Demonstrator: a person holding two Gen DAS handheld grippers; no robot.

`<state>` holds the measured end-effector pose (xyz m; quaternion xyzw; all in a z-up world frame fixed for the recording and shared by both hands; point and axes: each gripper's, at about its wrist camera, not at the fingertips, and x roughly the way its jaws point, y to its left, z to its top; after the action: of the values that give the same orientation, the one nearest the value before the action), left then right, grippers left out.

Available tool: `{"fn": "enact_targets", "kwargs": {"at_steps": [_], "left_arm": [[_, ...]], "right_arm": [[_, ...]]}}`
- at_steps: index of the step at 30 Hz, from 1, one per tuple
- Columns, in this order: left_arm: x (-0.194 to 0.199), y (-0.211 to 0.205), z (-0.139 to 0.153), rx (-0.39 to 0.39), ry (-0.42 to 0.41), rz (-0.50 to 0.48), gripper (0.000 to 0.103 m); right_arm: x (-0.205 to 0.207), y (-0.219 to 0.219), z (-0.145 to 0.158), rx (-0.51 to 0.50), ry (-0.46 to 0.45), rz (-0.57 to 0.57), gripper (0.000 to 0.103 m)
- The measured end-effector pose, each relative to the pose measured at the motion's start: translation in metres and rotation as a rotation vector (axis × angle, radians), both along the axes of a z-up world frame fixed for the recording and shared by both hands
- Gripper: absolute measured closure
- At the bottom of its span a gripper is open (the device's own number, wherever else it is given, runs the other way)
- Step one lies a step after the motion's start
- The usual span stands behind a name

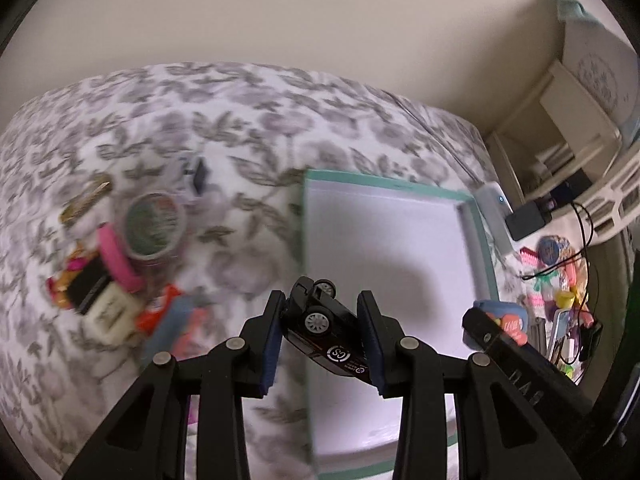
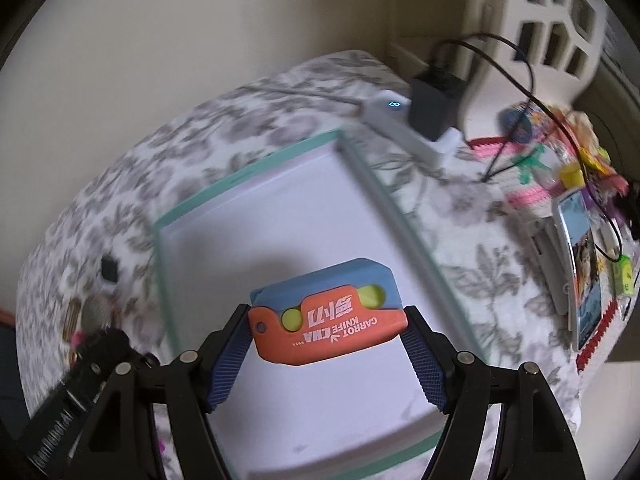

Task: Organize rigid objects
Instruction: 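Carry both items into the white tray and open both grippers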

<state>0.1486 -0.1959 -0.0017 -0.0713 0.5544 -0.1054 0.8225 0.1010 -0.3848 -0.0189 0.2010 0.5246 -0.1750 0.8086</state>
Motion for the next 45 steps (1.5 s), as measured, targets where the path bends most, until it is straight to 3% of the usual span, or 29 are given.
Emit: {"fn": "enact_targets", "kwargs": {"at_steps": [10, 18, 31, 41, 45], "left_arm": [[0.014, -0.047, -0.032, 0.03, 0.02, -0.054, 0.065], [0.017, -0.053, -0.049, 0.021, 0.036, -0.054, 0.065], [0.015, -0.055, -0.055, 0.013, 0.034, -0.066, 0.064], [0.014, -0.053, -0.05, 0.009, 0.022, -0.058, 0.048], [0.015, -0.049, -0.045, 0.0, 0.012, -0.046, 0.047]], "right_arm": [[0.014, -0.03, -0.031, 0.006, 0.059, -0.043, 0.026], [0.013, -0.044, -0.049, 0.037, 0.098, -0.065, 0.026], [0.013, -0.043, -0.051, 0.03, 0.124, -0.051, 0.026], [0.015, -0.041, -0.052, 0.021, 0.142, -0.036, 0.026], [0.015, -0.041, -0.046, 0.01, 0.132, -0.026, 0.025]]}}
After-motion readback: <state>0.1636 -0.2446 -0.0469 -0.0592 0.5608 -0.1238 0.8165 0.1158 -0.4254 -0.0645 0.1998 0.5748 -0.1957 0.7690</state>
